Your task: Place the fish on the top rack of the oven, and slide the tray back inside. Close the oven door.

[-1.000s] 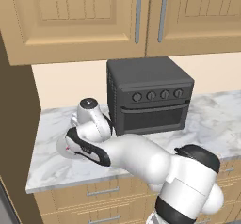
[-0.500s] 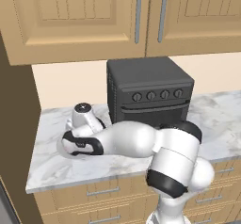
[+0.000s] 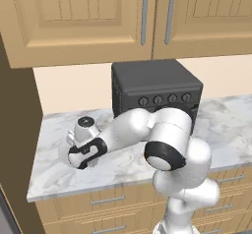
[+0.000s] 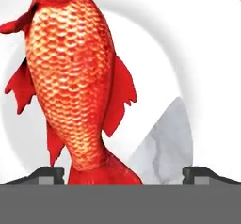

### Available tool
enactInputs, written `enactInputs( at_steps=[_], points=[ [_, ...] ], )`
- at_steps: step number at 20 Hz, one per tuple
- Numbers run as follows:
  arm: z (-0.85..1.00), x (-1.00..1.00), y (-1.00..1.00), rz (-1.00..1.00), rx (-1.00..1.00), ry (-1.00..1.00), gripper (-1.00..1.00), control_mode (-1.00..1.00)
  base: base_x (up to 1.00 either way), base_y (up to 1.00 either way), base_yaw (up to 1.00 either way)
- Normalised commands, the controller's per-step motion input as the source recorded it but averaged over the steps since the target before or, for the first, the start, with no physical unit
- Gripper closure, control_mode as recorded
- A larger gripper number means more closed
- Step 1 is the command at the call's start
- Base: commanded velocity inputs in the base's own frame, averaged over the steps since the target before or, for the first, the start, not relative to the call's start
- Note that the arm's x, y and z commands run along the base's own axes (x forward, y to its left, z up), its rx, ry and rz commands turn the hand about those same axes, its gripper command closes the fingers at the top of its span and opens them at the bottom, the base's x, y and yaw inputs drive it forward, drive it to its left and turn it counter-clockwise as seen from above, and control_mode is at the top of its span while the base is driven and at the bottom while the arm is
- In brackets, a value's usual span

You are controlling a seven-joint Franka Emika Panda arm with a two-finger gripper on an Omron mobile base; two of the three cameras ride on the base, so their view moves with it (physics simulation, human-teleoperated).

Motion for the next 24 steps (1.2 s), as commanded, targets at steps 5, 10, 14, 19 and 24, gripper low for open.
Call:
enactInputs(
  at_steps=[5,10,14,19,24],
  points=[
    [-0.50,0.29,0.29,0.03,-0.02,0.00,-1.00,-1.00,0.00,0.00,0.00],
    [-0.53,0.18,0.16,0.04,-0.01,0.00,-1.00,-1.00,0.00,0.00,0.00],
    [-0.56,0.02,0.00,0.05,0.00,0.00,1.00,-1.00,0.00,0.00,0.00],
    [-0.22,-0.29,-0.36,0.05,0.00,-0.02,1.00,-1.00,0.00,0.00,0.00],
    [0.20,-0.92,-0.71,0.03,0.04,-0.23,1.00,-1.00,0.00,0.00,0.00]
  ],
)
